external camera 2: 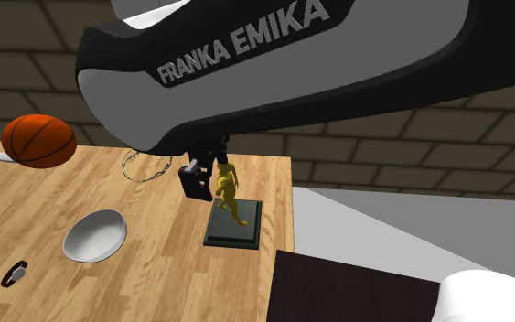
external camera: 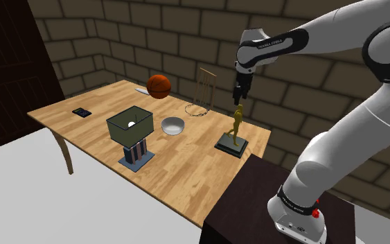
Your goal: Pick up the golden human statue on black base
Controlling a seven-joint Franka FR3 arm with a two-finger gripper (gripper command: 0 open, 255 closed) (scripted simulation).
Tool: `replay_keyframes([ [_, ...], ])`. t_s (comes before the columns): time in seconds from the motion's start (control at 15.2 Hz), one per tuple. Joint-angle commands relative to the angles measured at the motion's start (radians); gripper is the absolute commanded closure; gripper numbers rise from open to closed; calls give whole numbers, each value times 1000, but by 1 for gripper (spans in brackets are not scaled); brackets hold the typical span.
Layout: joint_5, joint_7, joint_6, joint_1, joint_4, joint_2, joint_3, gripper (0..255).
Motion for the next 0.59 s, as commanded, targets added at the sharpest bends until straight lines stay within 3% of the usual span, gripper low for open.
replay_keyframes([
  [0.0, 25, -41, 30, -8, 40, 72, -35, 0],
  [0.53, 195, -236, 87, -68, 249, 378, -137, 0],
])
